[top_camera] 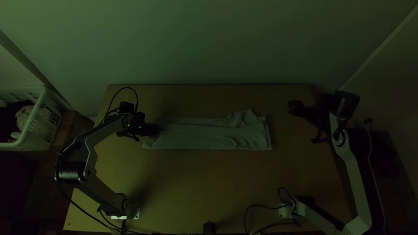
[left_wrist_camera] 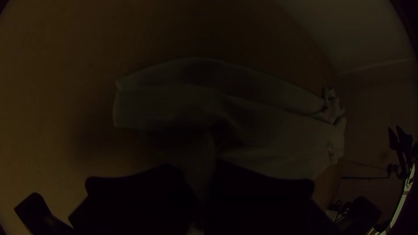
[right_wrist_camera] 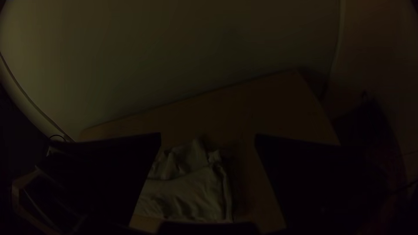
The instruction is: Fold the t-shirt
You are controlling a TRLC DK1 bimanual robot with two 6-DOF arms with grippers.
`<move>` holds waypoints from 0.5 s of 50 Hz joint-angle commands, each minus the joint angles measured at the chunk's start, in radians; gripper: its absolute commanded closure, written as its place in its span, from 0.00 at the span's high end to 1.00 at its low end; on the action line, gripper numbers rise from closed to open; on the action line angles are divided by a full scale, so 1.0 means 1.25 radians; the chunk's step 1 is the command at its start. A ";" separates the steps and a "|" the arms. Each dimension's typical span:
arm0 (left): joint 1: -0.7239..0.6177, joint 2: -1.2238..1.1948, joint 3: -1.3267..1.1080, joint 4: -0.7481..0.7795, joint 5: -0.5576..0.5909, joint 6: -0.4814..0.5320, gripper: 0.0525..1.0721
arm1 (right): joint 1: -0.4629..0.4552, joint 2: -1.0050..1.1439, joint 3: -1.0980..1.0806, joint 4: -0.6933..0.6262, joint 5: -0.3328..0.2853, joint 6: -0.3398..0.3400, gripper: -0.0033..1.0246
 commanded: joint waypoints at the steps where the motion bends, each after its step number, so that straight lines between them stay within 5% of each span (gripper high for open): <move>1: 0.048 -0.026 0.019 -0.057 -0.034 0.026 0.03 | 0.005 -0.025 -0.033 0.036 0.000 0.008 0.96; 25: 0.248 -0.079 0.200 -0.264 -0.121 0.201 0.03 | -0.002 -0.036 -0.120 0.126 -0.001 -0.013 0.96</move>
